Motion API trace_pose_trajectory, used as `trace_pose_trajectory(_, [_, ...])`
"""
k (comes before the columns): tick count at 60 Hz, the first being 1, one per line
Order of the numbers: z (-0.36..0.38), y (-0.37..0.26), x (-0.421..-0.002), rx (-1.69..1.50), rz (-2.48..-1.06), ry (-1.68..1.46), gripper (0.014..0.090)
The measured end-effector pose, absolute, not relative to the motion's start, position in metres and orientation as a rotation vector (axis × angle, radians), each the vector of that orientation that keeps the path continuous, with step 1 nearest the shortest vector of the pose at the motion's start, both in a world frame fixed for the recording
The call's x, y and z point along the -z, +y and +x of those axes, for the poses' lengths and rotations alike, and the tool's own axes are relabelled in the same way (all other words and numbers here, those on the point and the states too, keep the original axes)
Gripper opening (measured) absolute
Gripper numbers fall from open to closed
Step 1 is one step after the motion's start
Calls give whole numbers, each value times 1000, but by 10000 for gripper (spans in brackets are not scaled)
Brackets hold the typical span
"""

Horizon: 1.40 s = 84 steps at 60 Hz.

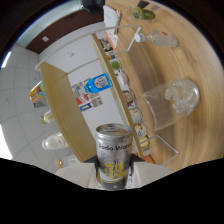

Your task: Make me a cup of Mojito.

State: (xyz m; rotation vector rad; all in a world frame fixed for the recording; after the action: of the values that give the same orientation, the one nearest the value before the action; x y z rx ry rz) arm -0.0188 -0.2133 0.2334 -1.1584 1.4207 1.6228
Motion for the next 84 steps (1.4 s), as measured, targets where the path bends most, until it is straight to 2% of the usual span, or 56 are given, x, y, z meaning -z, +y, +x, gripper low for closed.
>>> trace_pose_trajectory(11, [-7,-207,-230,-1782,-964,1612,496])
trace_pose_trajectory(16, [-3,-206,-226,-1795,-921,1655,497])
trace_pose_trajectory(21, [-4,-208,-225,-1729,-999,1611,500])
trace_pose_trajectory(26, [-5,-210,-229,-1581,-1141,1481,496])
trace_pose_trajectory(36, [-8,-212,-254,-1042,-1476,967,502])
trace_pose_trajectory(47, [-26,-208,-264,-536,-1611,440,499])
trace_pose_trajectory(59, [-52,-196,-199,-282,-1717,168,497])
trace_pose_trajectory(70, [-63,-187,-129,-209,-1809,77,499])
trace_pose_trajectory(84, [-73,-185,-86,-195,-1869,19,499])
